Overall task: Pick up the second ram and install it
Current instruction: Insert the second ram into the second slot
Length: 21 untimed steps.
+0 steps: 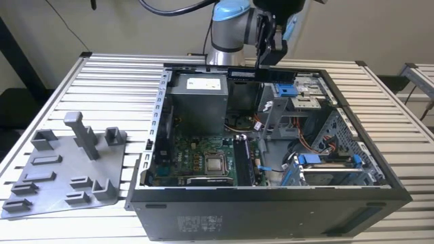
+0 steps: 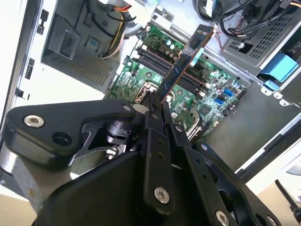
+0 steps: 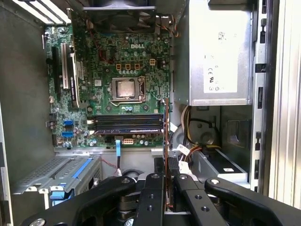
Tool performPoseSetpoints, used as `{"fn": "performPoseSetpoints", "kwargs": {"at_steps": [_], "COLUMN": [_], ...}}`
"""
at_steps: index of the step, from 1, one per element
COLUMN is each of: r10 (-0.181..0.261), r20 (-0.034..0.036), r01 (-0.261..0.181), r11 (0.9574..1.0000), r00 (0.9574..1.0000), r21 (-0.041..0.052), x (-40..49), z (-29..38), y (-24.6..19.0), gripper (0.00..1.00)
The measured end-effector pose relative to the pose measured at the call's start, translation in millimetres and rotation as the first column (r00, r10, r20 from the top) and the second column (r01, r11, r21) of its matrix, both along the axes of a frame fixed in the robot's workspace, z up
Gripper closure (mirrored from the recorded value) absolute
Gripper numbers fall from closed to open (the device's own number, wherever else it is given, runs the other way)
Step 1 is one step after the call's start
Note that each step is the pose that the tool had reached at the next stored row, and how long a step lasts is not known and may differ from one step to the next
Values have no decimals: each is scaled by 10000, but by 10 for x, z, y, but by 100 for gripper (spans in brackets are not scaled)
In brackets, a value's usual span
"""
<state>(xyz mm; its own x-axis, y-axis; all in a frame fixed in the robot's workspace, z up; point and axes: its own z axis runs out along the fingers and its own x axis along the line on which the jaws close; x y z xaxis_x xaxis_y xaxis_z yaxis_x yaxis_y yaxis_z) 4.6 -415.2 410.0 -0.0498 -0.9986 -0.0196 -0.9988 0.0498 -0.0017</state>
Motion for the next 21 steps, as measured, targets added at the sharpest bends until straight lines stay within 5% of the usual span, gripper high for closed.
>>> {"fn": "performPoseSetpoints", "kwargs": {"at_steps": [8, 21], "r10": [-87, -1002], "r20": [0, 0], "r01": [87, 1002], "r11": [10000, 9950], "r00": [10000, 9950], "r21": [0, -1], "x": [0, 0], "z": [-2, -15], "y": [0, -4], "gripper": [86, 86]}}
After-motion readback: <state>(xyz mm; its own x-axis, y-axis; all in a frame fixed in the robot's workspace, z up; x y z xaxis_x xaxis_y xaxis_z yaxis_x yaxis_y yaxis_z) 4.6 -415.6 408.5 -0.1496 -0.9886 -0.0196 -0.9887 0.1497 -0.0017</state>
